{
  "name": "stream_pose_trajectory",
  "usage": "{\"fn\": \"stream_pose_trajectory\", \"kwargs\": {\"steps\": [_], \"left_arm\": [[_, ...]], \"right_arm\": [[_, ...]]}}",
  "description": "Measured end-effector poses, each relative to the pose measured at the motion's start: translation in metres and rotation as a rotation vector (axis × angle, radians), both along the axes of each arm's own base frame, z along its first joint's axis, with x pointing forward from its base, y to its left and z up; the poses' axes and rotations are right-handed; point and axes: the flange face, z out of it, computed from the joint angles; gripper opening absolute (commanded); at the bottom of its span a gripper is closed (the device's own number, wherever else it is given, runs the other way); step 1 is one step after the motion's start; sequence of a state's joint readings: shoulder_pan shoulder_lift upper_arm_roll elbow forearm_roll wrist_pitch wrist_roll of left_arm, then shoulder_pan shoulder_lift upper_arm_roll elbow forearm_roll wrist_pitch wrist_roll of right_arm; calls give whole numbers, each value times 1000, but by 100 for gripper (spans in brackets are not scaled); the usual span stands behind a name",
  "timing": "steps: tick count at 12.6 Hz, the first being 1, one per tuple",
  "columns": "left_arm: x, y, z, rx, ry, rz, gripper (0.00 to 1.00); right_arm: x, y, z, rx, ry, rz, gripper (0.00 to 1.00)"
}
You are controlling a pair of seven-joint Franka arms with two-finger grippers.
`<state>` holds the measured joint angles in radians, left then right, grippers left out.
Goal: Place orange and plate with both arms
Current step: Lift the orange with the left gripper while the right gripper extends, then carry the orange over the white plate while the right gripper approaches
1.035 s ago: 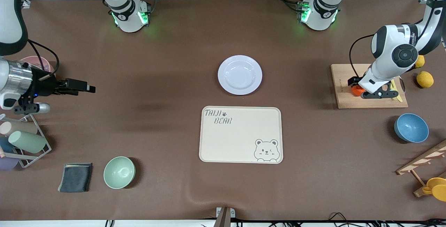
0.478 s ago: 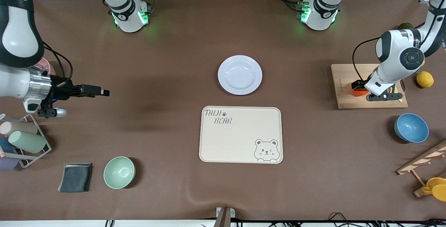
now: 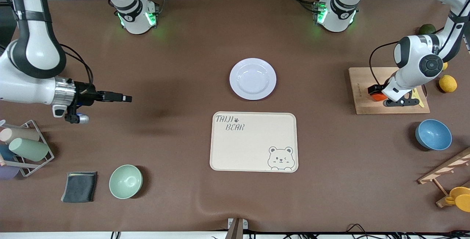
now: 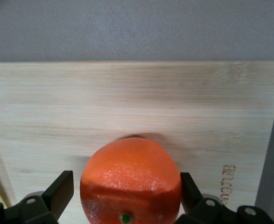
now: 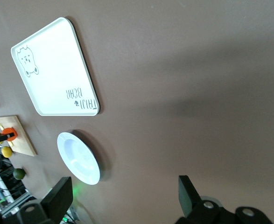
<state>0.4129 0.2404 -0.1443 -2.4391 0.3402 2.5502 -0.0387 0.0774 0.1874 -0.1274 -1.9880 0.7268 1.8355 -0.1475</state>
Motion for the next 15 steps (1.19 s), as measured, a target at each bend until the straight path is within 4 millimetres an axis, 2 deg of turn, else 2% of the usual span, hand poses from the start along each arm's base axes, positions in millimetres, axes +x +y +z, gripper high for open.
{"fn": "stream_pose_trajectory", "kwargs": {"steps": [1,2,4,6,8,11,13,15], "left_arm": [[0,0,0,0,0,1,20],[0,0,0,0,-2,-1,14],[2,-1,3,1,-11,-4,12],[8,-8,15,7,-34,-24,11],[18,-27,52,36,-70,-66,11],[30,-89,127,57,-90,-109,11],[36,-130,161,38,-61,-99,11],[42,-168,183,18,-26,-72,11]], "right_arm": [[-5,5,-9,33,15,-28,100],[-10,8,-19,58,29,-59,100],[-20,14,-37,72,45,-98,100],[-27,28,-47,81,46,-121,100],[-35,44,-58,82,40,-139,100],[-47,63,-71,80,29,-159,100],[-54,78,-80,92,16,-178,100],[-61,94,-87,93,-5,-185,100]]}}
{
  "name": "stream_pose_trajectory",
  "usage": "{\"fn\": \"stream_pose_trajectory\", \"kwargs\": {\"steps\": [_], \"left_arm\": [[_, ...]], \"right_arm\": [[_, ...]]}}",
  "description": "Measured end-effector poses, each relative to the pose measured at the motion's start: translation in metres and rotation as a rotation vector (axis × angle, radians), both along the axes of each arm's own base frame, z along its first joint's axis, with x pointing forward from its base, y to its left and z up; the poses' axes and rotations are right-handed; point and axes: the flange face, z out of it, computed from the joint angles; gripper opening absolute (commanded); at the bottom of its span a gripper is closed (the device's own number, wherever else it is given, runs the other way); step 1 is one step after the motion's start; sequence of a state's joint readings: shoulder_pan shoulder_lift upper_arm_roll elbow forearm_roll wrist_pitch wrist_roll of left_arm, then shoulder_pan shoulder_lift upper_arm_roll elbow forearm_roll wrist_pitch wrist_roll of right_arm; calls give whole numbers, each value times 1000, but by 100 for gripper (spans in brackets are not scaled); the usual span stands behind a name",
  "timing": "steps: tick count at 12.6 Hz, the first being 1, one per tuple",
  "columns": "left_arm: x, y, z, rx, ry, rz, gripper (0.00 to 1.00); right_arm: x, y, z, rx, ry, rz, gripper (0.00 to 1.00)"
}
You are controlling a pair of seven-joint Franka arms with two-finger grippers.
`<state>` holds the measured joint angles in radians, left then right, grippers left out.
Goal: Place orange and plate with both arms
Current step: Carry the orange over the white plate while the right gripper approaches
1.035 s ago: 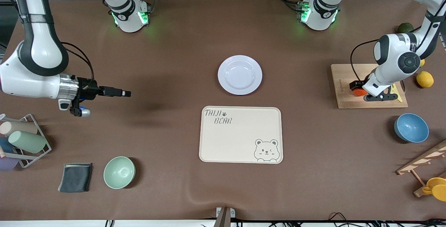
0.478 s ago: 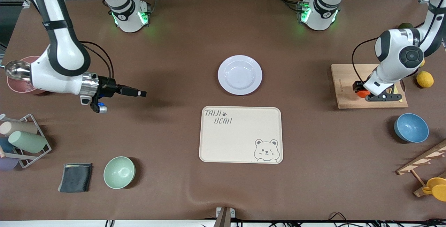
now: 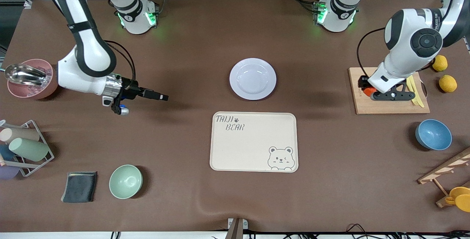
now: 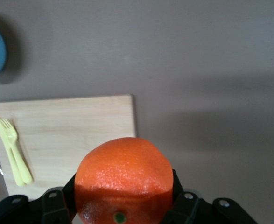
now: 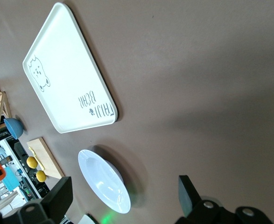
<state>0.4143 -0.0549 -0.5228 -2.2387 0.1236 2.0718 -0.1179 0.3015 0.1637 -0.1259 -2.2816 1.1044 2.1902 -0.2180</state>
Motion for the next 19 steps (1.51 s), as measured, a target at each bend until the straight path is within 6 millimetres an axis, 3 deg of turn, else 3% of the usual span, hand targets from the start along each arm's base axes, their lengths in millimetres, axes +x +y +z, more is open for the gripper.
{"fn": "stream_pose_trajectory", "kwargs": {"steps": [5,7,11,15,17,19], "left_arm": [[-19,-134,27,20,20,96,10],[-34,-178,23,10,37,120,10],[-53,-251,4,-59,116,157,9],[-59,-315,-18,-161,155,196,9],[-75,-350,-41,-179,149,213,9],[-96,-380,-77,-135,127,218,9]], "right_arm": [[-19,7,-20,80,-53,-13,100],[-22,15,-21,83,-55,-16,100],[-36,58,-28,85,-55,-17,100],[-47,77,-40,122,-91,-28,100],[-59,83,-58,162,-139,-41,100],[-69,94,-74,169,-135,-37,100]]}}
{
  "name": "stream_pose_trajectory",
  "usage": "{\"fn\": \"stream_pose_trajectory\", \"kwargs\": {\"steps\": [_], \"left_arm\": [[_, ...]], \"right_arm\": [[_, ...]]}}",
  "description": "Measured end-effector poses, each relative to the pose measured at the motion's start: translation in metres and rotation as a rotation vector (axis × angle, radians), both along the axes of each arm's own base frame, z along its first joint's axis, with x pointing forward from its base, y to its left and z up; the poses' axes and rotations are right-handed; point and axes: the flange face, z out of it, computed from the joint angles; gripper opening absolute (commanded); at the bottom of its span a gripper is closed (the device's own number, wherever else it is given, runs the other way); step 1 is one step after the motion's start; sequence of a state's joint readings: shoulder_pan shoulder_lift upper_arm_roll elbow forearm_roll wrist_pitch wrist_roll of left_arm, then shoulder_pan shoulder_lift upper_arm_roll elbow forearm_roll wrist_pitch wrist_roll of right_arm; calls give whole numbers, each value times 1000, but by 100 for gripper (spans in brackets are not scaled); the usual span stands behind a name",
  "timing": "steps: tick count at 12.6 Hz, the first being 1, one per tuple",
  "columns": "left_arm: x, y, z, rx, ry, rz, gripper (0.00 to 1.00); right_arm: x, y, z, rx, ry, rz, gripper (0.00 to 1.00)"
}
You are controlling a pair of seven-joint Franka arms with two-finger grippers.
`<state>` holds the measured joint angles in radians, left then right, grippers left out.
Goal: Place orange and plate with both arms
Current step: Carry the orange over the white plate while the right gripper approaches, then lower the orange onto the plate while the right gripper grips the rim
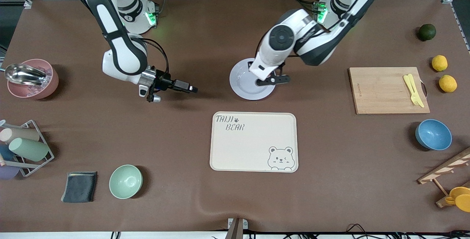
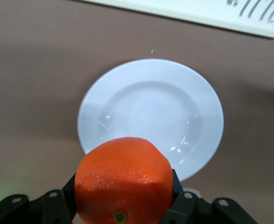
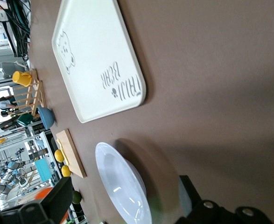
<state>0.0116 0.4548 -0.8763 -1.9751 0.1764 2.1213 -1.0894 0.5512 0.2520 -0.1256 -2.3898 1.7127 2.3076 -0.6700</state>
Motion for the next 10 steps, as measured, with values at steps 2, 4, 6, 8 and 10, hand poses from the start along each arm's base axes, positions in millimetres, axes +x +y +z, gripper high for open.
{"fn": "stream_pose_trajectory", "kwargs": {"steps": [2,4,6,8,10], "left_arm": [[-8,-20,-36,33,-8,14,9],[2,-33,-61,41,3,36,9],[9,-42,-81,60,5,42,9],[6,-51,-100,97,-6,39,16],[2,-57,-108,108,-6,35,90]], "right_arm": [[-4,6,-4,2,1,2,100],[-7,14,-4,26,-9,-20,100],[-15,25,-11,26,-31,-17,100],[-18,26,-17,19,-34,-11,100],[-18,25,-20,16,-31,-11,100]]}}
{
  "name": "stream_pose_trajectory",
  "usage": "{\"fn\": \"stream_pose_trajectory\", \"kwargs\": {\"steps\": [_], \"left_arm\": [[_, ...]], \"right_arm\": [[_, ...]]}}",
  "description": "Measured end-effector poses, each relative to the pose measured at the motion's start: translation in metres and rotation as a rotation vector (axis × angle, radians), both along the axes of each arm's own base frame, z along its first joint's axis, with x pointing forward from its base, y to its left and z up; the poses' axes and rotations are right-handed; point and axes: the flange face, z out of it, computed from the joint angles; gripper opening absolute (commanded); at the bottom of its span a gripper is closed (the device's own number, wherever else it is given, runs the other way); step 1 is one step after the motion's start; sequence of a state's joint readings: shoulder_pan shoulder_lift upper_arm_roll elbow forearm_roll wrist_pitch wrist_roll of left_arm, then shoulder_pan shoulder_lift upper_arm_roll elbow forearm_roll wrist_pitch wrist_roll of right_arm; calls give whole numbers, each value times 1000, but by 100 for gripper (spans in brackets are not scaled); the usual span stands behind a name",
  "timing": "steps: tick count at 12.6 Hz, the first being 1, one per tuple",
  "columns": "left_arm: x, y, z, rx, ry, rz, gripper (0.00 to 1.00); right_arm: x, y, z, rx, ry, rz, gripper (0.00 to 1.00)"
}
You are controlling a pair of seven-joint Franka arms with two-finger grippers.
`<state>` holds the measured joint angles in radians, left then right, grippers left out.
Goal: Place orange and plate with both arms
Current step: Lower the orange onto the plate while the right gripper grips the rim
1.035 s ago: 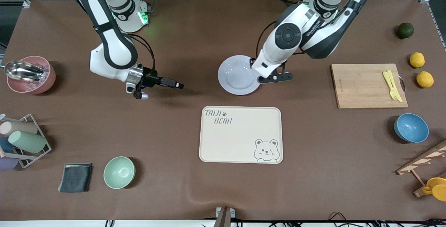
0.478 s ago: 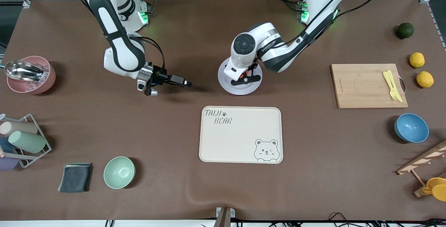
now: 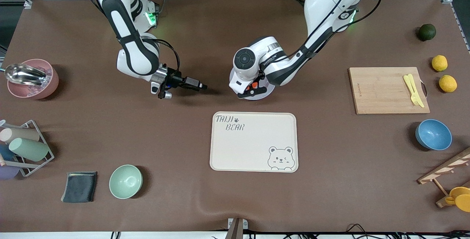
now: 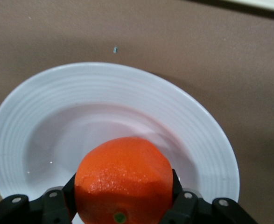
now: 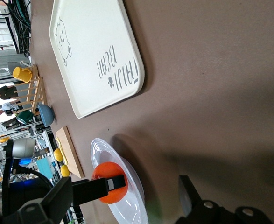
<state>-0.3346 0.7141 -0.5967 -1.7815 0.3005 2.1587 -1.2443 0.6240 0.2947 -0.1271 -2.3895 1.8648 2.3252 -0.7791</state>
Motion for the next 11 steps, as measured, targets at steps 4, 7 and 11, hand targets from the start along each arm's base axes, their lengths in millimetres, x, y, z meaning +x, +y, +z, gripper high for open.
{"fn": "stream_pose_trajectory", "kwargs": {"steps": [4,7,11], "left_arm": [[3,0,2,1,-4,15,100],[24,1,32,-18,-50,41,100],[82,54,120,-19,-153,42,100]], "right_arm": [[-1,1,0,0,-1,3,100],[-2,3,0,1,-1,5,100],[-17,23,-7,13,-52,37,93]]}}
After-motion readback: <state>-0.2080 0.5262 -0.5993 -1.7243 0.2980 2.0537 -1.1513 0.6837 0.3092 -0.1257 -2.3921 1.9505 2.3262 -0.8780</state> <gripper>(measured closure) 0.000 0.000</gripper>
